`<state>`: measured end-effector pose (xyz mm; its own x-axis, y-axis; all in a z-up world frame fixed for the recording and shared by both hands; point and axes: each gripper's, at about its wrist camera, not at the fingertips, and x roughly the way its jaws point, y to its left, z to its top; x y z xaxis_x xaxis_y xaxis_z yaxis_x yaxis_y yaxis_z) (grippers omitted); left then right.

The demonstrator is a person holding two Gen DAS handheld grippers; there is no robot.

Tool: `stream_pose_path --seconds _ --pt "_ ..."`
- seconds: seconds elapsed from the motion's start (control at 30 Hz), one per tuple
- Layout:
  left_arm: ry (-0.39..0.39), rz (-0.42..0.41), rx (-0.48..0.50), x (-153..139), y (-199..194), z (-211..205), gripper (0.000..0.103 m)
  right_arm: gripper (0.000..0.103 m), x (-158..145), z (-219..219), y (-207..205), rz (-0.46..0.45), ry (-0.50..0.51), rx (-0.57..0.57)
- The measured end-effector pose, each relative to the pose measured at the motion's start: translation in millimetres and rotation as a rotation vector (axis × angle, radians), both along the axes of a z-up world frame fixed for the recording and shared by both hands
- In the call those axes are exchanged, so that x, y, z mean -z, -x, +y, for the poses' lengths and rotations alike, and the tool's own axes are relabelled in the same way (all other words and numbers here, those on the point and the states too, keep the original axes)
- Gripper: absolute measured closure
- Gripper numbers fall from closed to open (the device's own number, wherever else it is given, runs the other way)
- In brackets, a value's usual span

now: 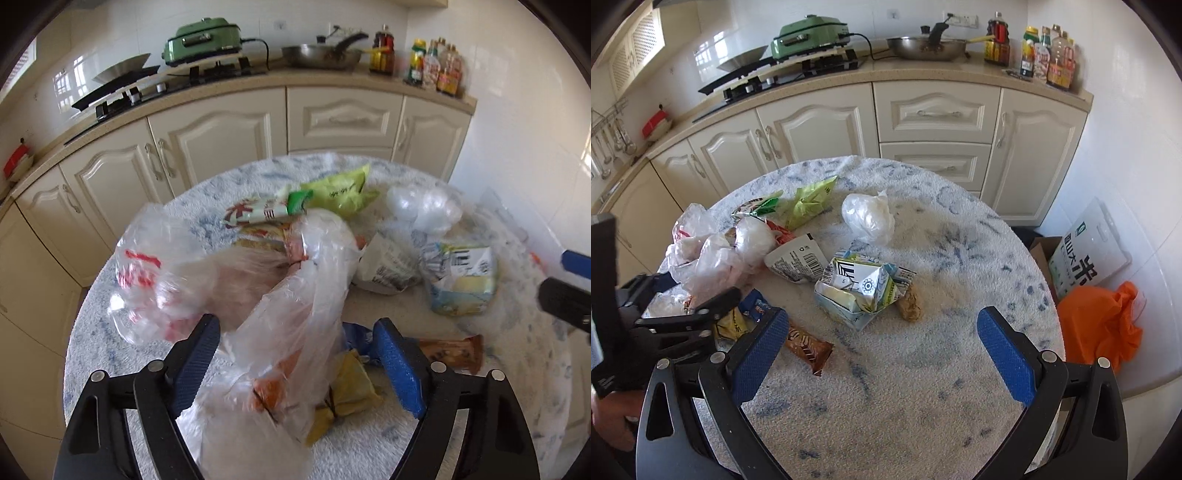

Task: Collect trash
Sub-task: 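Grasp the clear plastic bag with the left gripper, then grasp the small brown snack piece with the right gripper while the left holds the plastic bag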

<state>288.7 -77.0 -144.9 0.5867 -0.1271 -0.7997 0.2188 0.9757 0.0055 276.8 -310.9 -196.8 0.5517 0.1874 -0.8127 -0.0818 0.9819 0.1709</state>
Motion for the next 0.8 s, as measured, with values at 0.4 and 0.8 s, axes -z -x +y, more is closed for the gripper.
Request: stream_pose_path --seconds 0.4,0.8 --pt "0.058 0.064 0.015 20.3 -60.2 1.6 0.072 0.000 29.4 5.3 -15.0 0.055 -0.027 -0.015" --pt "0.105 0.063 0.009 32.7 -86.6 21.6 0.077 0.010 47.9 22.3 -34.7 0.077 -0.081 0.004"
